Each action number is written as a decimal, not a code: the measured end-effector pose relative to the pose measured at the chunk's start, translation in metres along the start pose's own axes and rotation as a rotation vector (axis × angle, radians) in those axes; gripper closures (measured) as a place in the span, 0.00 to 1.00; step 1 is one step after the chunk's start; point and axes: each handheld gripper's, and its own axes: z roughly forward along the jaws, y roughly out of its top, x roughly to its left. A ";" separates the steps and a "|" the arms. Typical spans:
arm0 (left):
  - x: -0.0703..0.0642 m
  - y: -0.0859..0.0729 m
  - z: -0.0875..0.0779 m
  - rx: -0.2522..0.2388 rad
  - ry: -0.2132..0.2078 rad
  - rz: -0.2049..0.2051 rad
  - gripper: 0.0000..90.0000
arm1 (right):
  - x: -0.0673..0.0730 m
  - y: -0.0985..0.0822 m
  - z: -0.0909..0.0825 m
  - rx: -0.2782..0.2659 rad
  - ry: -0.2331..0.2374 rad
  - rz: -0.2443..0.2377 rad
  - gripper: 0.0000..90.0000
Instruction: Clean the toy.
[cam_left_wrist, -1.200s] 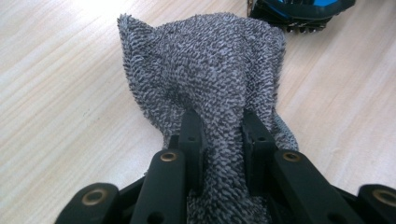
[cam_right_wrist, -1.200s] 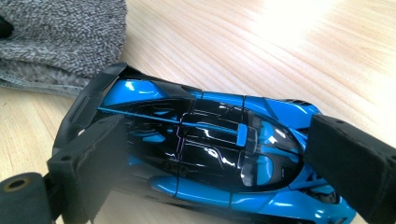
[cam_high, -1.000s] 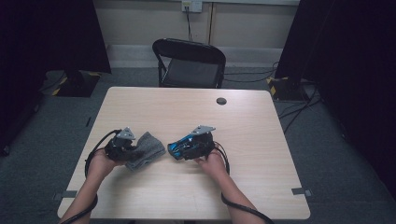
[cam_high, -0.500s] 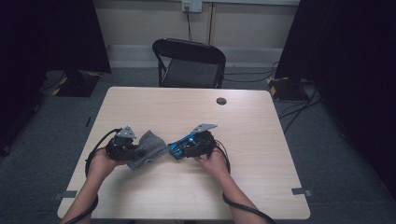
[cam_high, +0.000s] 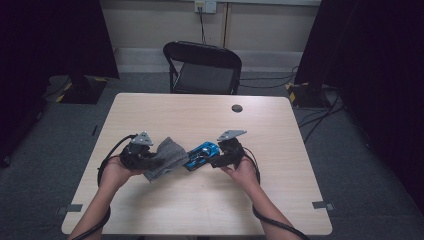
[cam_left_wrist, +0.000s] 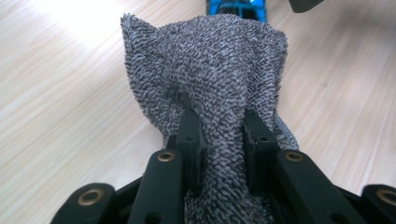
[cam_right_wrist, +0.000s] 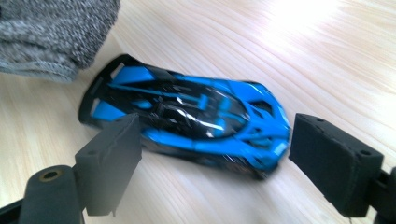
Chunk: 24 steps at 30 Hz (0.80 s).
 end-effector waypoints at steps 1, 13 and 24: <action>-0.002 0.003 0.002 -0.006 -0.005 0.000 0.80 | -0.002 -0.001 -0.003 0.002 -0.002 0.002 0.18; -0.037 0.049 0.024 -0.020 -0.089 0.097 0.80 | -0.023 -0.013 -0.042 -0.030 -0.031 0.002 0.18; -0.081 0.079 0.072 0.002 -0.192 0.186 0.80 | -0.047 -0.030 -0.071 -0.046 -0.085 0.036 0.18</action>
